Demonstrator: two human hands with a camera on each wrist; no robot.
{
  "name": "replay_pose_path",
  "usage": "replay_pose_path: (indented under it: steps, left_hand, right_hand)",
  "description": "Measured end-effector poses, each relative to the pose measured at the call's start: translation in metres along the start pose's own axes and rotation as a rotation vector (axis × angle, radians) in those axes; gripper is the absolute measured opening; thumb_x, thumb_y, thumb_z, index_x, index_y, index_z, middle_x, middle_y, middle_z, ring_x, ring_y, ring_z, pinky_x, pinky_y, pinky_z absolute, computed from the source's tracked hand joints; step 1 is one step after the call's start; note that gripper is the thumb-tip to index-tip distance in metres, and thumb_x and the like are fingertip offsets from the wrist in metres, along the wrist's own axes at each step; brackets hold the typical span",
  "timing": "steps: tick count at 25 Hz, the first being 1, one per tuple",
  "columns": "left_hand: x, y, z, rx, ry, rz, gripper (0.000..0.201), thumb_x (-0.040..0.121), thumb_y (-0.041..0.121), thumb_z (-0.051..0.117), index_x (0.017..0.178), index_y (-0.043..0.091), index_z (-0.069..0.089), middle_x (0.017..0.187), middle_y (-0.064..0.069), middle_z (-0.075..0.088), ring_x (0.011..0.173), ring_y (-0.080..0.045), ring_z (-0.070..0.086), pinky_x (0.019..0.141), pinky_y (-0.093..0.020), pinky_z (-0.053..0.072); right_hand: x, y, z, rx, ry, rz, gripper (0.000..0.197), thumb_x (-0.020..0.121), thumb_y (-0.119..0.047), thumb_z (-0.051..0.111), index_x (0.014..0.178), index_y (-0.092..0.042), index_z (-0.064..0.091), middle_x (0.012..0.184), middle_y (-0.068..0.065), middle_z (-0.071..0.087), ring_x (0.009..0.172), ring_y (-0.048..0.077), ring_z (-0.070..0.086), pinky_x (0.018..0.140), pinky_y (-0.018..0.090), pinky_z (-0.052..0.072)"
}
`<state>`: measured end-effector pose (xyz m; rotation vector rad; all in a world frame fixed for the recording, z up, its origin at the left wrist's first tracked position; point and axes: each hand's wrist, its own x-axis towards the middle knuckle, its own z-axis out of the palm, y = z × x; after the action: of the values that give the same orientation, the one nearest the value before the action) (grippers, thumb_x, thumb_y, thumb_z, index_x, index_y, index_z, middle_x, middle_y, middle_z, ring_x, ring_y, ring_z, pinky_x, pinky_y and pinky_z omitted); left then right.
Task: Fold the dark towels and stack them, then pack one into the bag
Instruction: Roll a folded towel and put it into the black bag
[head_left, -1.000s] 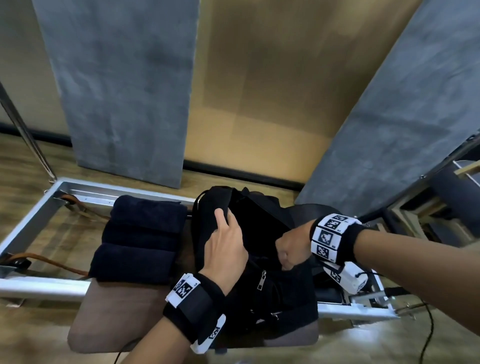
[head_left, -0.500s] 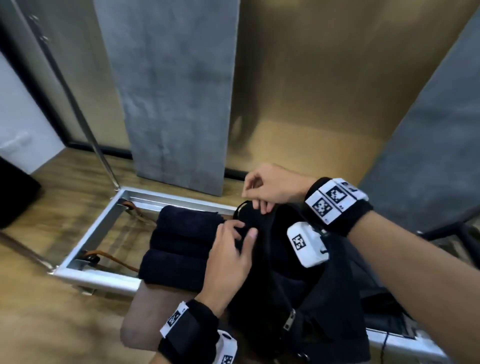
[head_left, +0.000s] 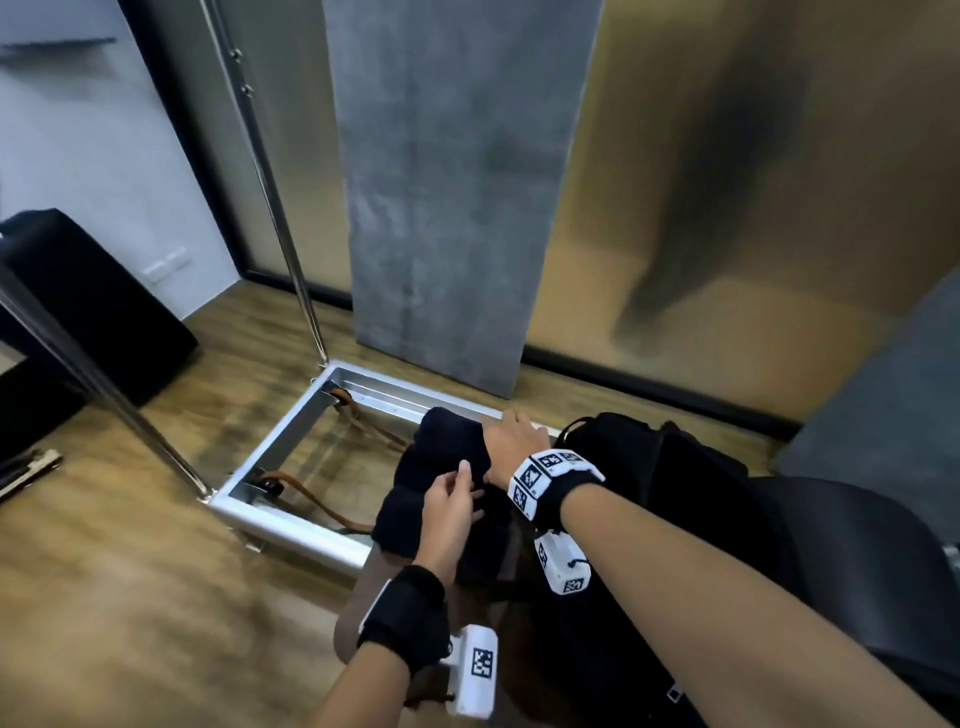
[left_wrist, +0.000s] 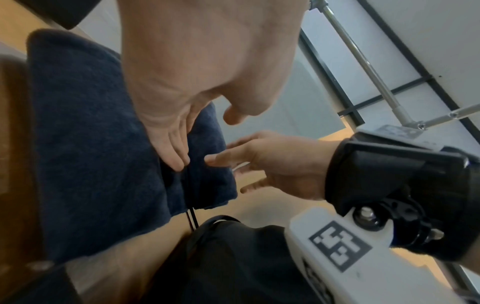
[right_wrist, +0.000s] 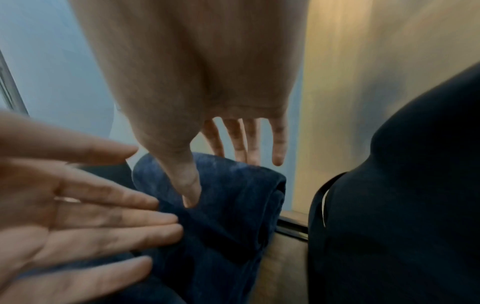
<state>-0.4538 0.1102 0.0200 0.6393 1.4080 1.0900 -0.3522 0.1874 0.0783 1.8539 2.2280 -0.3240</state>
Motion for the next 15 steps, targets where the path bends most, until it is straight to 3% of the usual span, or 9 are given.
replay_pose_path:
  steps: [2,4,7,10,13,15]
  left_hand:
    - [0.005,-0.001,0.004,-0.002,-0.041,-0.004,0.042,0.109,0.043,0.052,0.126,0.007,0.063,0.115,-0.006,0.074,0.105,-0.017,0.074,0.092,-0.037,0.062]
    - [0.009,0.001,0.007,-0.065,-0.058,-0.020,0.044,0.107,0.047,0.054,0.125,0.007,0.063,0.117,-0.009,0.077,0.100,-0.015,0.077,0.087,-0.036,0.063]
    - [0.009,0.018,0.007,-0.206,-0.013,-0.081,0.053,0.101,0.055,0.061,0.133,0.012,0.061,0.119,-0.009,0.077,0.101,-0.022,0.078,0.078,-0.036,0.062]
    - [0.001,0.048,0.012,-0.394,-0.017,-0.081,0.063,0.089,0.055,0.075,0.133,0.010,0.065,0.118,-0.017,0.076,0.106,-0.034,0.076,0.088,-0.048,0.063]
    - [-0.018,0.088,0.026,-0.527,-0.199,-0.094,0.073,0.079,0.052,0.085,0.136,0.009,0.067,0.127,-0.025,0.071,0.117,-0.042,0.070,0.105,-0.056,0.055]
    - [-0.035,0.112,0.044,-0.524,-0.355,-0.093,0.073,0.077,0.053,0.086,0.132,0.007,0.071,0.129,-0.026,0.070,0.119,-0.042,0.069,0.098,-0.052,0.058]
  right_hand:
    - [0.004,-0.002,0.004,0.020,0.002,0.016,0.054,0.089,-0.026,0.070,0.137,-0.015,0.048,0.136,0.011,0.056,0.132,0.033,0.047,0.102,0.051,0.043]
    - [0.004,-0.003,-0.005,0.103,-0.018,0.024,0.040,0.090,-0.030,0.067,0.125,-0.015,0.055,0.125,0.008,0.064,0.123,0.032,0.057,0.099,0.047,0.048]
    - [-0.007,-0.004,-0.032,0.355,-0.058,0.003,0.029,0.079,-0.034,0.073,0.096,-0.012,0.065,0.099,0.008,0.072,0.094,0.031,0.070,0.077,0.039,0.056]
    - [-0.028,0.003,-0.064,0.525,-0.015,-0.045,0.038,0.067,-0.039,0.082,0.086,-0.009,0.071,0.086,0.007,0.075,0.082,0.024,0.071,0.068,0.035,0.056]
    - [-0.057,0.025,-0.097,0.714,0.107,-0.062,0.059,0.064,-0.059,0.086,0.080,-0.005,0.071,0.074,0.002,0.070,0.068,0.014,0.062,0.061,0.031,0.047]
    - [-0.079,0.046,-0.115,0.790,0.245,-0.036,0.063,0.067,-0.071,0.081,0.087,-0.012,0.071,0.087,-0.004,0.070,0.076,0.008,0.063,0.069,0.031,0.048]
